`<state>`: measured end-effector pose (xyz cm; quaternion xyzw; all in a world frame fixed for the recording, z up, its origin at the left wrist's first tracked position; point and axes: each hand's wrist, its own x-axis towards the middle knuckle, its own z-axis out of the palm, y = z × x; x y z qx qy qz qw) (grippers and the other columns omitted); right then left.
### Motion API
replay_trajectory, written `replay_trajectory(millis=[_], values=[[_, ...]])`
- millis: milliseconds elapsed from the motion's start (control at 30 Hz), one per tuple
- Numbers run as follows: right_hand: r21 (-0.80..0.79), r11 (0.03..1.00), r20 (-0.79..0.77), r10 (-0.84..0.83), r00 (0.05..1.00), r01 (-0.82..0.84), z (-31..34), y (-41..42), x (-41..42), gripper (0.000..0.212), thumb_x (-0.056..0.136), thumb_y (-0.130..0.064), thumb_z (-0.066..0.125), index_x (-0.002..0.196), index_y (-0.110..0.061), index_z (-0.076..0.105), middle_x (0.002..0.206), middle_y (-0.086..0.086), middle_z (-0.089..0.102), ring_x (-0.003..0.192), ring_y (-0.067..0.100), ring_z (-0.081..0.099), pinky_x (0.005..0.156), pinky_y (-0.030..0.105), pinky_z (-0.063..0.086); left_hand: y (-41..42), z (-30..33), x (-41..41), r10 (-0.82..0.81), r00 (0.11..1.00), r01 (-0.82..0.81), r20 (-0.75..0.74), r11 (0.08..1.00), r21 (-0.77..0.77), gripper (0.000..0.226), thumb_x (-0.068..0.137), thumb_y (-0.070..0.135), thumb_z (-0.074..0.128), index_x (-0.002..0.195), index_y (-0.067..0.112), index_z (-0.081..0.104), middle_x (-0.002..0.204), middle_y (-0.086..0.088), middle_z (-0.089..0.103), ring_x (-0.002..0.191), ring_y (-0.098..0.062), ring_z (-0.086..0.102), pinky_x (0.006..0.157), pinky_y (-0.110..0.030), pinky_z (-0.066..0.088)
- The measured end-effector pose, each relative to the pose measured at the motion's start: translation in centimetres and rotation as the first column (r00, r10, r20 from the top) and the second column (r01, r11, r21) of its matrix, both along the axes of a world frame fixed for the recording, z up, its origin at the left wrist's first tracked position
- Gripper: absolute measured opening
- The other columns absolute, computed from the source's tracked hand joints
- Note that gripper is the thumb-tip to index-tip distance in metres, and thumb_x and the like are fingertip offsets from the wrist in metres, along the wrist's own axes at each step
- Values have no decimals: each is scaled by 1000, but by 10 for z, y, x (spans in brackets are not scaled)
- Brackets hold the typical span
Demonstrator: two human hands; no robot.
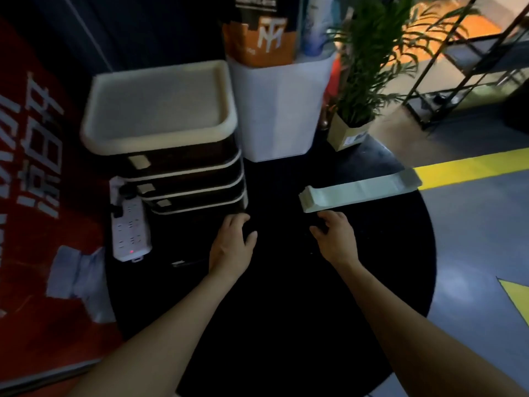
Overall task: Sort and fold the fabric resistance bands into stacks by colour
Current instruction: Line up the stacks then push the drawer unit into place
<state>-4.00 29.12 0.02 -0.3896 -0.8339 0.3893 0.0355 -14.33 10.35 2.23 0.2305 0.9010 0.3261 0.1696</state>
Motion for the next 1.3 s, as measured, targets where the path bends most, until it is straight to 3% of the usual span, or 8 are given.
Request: replay_trajectory(millis=[267, 400, 500, 667, 833, 1033, 1200, 1300], values=[[96, 995, 75, 23, 997, -30, -8, 103, 16, 36, 91, -20, 58, 126, -14, 55, 127, 6, 48, 120, 24, 44, 95, 36, 44, 116, -23, 14, 93, 971, -90, 219, 996, -25, 46, 95, 33, 50, 134, 11, 41, 133, -7, 43, 117, -18, 49, 94, -28, 39], [150, 984, 103, 80, 991, -95, -19, 136, 12, 38, 90, -19, 59, 127, -13, 55, 123, 8, 48, 118, 27, 42, 94, 39, 44, 158, -39, 5, 231, 885, -221, 405, 973, -71, 67, 92, 42, 52, 142, 5, 30, 143, -14, 35, 126, -28, 44, 98, -33, 39], [207, 967, 128, 123, 984, -148, -28, 152, 9, 38, 89, -19, 59, 126, -12, 56, 120, 10, 50, 112, 31, 45, 91, 40, 44, 179, -51, -3, 393, 783, -364, 482, 918, -157, 72, 89, 48, 55, 140, 1, 34, 140, -16, 41, 122, -33, 47, 93, -34, 41], [270, 939, 167, 172, 971, -213, -37, 166, 9, 32, 89, -23, 57, 120, -16, 58, 120, 7, 48, 109, 28, 46, 85, 35, 45, 198, -66, -14, 510, 615, -549, 601, 825, -138, 49, 84, 33, 66, 118, -2, 56, 115, -17, 62, 100, -33, 60, 82, -34, 48], [268, 935, 150, 197, 969, -231, -40, 173, 11, 26, 90, -24, 55, 116, -21, 58, 121, 2, 47, 111, 24, 44, 83, 30, 43, 204, -62, -20, 494, 464, -612, 736, 779, -137, 34, 85, 20, 66, 114, 4, 55, 106, -8, 57, 95, -20, 53, 85, -28, 39], [257, 936, 180, 197, 964, -239, -36, 172, 10, 27, 90, -24, 54, 117, -22, 59, 121, 1, 47, 112, 22, 46, 83, 31, 44, 195, -57, -15, 428, 465, -580, 775, 808, -99, 13, 89, 14, 62, 101, 10, 58, 105, -5, 58, 95, -16, 54, 90, -27, 44], [188, 952, 201, 202, 959, -240, -27, 158, 9, 30, 92, -23, 52, 120, -20, 58, 120, 2, 49, 112, 23, 49, 90, 36, 43, 180, -44, -16, 359, 490, -536, 795, 843, -50, 8, 91, 14, 59, 83, 15, 58, 90, -2, 60, 77, -9, 54, 69, -19, 44], [127, 949, 206, 260, 943, -289, -22, 133, 6, 31, 93, -23, 51, 123, -20, 57, 122, 2, 50, 115, 22, 49, 96, 38, 40, 154, -31, -23, 357, 452, -560, 818, 827, -52, 4, 92, 13, 57, 94, 10, 59, 90, -1, 58, 77, -10, 53, 74, -22, 44]])
